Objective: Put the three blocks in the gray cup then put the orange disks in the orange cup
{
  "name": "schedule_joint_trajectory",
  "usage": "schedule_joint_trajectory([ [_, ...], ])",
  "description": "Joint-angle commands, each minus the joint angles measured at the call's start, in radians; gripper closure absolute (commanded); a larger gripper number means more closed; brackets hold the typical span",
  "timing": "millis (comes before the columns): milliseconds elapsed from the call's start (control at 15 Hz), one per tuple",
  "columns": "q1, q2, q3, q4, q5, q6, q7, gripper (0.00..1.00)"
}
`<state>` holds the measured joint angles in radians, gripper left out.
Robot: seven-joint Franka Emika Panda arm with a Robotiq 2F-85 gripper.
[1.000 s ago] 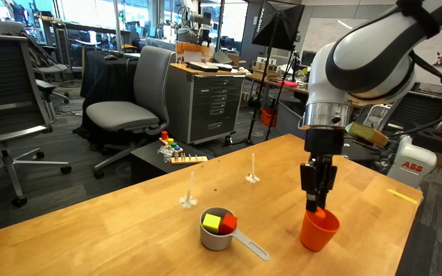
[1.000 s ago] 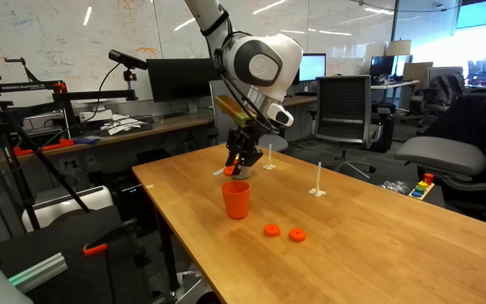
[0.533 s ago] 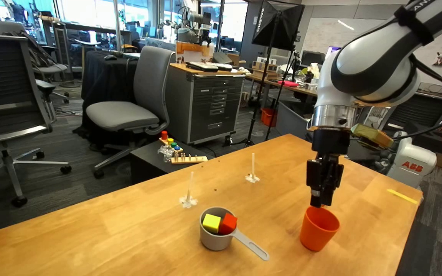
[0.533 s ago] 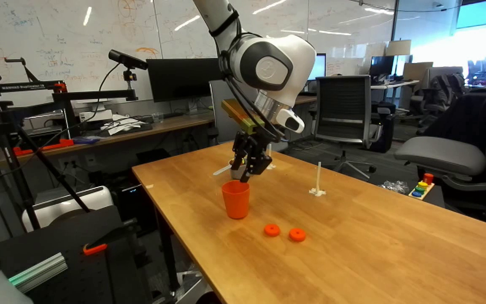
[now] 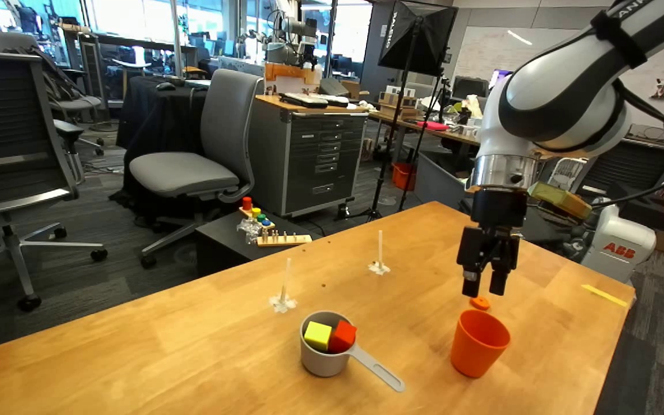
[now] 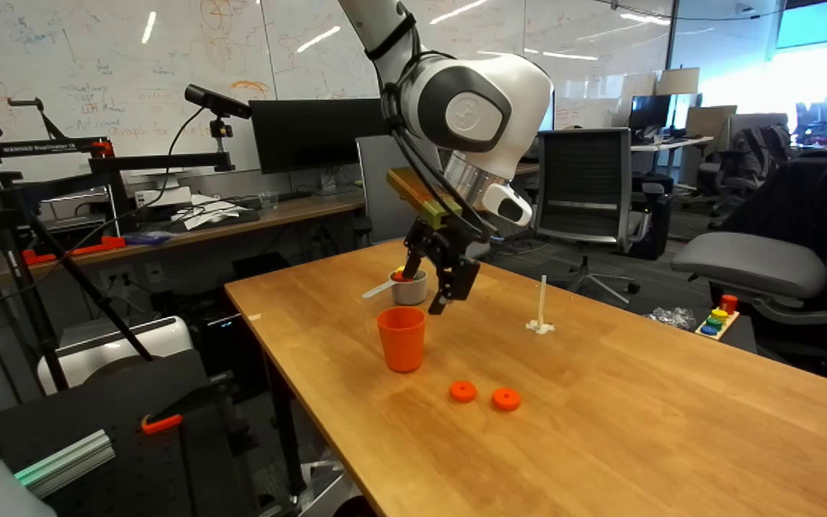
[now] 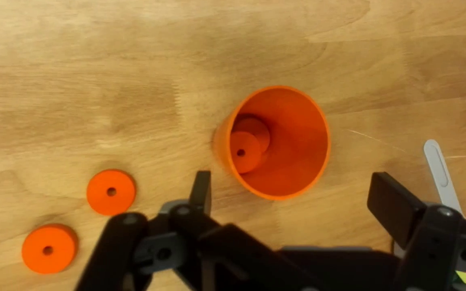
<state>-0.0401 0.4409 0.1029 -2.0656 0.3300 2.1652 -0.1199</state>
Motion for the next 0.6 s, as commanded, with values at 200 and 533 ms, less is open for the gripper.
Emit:
schedule_joint_trajectory([
  [200,-0.004,0.025,-0.049,0.109,-0.050,-0.047,0.016,0.00],
  [533,-0.011,0.054,-0.109,0.172,-0.101,-0.051,0.073,0.00],
])
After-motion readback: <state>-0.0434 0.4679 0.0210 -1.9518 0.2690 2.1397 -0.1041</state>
